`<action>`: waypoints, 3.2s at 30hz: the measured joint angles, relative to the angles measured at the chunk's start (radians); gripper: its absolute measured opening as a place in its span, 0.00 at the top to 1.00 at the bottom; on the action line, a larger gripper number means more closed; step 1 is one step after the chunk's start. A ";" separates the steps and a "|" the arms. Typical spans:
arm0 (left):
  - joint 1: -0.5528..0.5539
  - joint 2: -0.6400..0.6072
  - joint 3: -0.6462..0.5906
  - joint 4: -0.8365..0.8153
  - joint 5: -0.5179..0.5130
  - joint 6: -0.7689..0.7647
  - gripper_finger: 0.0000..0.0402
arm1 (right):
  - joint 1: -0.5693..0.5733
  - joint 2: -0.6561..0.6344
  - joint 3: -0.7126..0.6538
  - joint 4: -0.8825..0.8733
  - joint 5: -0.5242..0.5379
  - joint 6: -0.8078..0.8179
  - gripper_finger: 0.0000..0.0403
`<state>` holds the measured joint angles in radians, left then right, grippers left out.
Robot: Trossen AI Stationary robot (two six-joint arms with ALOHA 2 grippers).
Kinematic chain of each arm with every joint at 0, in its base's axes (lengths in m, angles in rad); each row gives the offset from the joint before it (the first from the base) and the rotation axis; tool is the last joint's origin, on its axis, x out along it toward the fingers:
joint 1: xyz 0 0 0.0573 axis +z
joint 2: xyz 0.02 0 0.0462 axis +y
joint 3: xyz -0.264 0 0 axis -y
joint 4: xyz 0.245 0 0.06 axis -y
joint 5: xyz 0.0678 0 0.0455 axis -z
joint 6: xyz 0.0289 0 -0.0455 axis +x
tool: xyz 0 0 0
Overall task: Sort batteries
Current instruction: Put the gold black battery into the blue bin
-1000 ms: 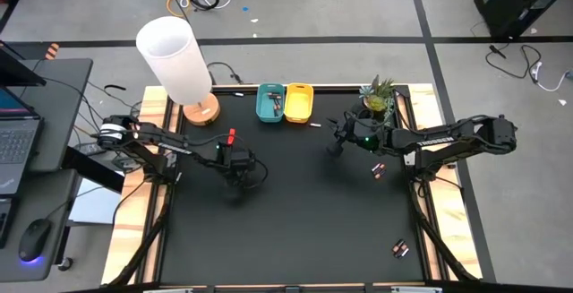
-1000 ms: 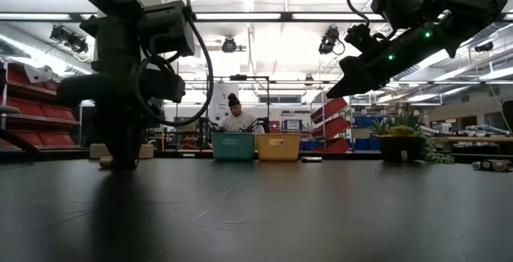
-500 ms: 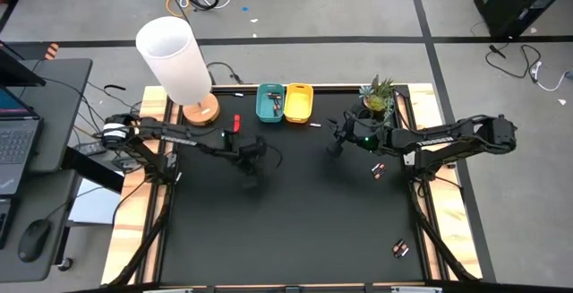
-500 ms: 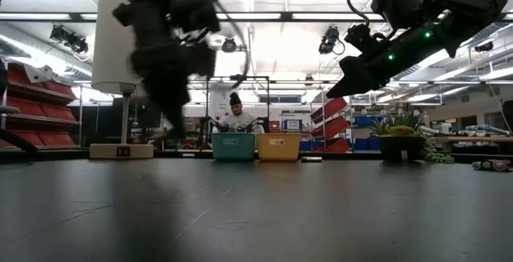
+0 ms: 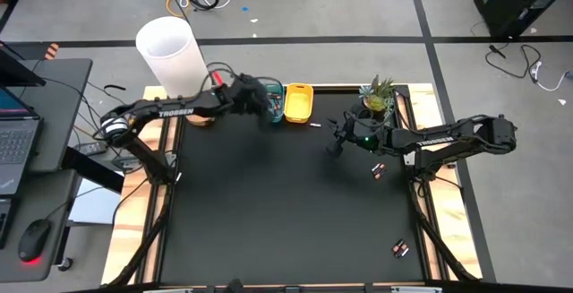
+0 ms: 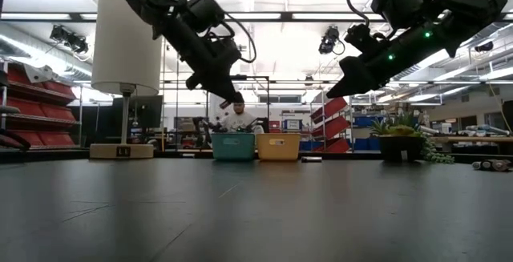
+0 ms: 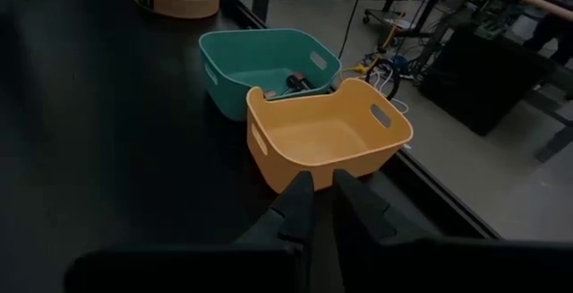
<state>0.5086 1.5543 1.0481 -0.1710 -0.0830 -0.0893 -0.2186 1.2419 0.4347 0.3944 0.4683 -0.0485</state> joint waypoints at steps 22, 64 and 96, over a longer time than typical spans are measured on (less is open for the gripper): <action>0.060 0.167 -0.022 0.391 -0.029 0.035 0.79 | -0.004 0.000 0.001 -0.055 -0.001 0.201 0.93; 0.052 0.165 0.040 0.306 -0.239 0.058 0.79 | 0.000 0.000 0.000 -0.007 -0.019 0.206 0.92; 0.044 0.202 0.040 0.324 0.045 0.059 0.77 | 0.002 0.000 -0.001 -0.068 -0.036 0.257 0.92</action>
<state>0.5526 1.7565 1.0885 0.1532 -0.0379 -0.0305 -0.2165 1.2419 0.4339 0.3259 0.4326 0.2082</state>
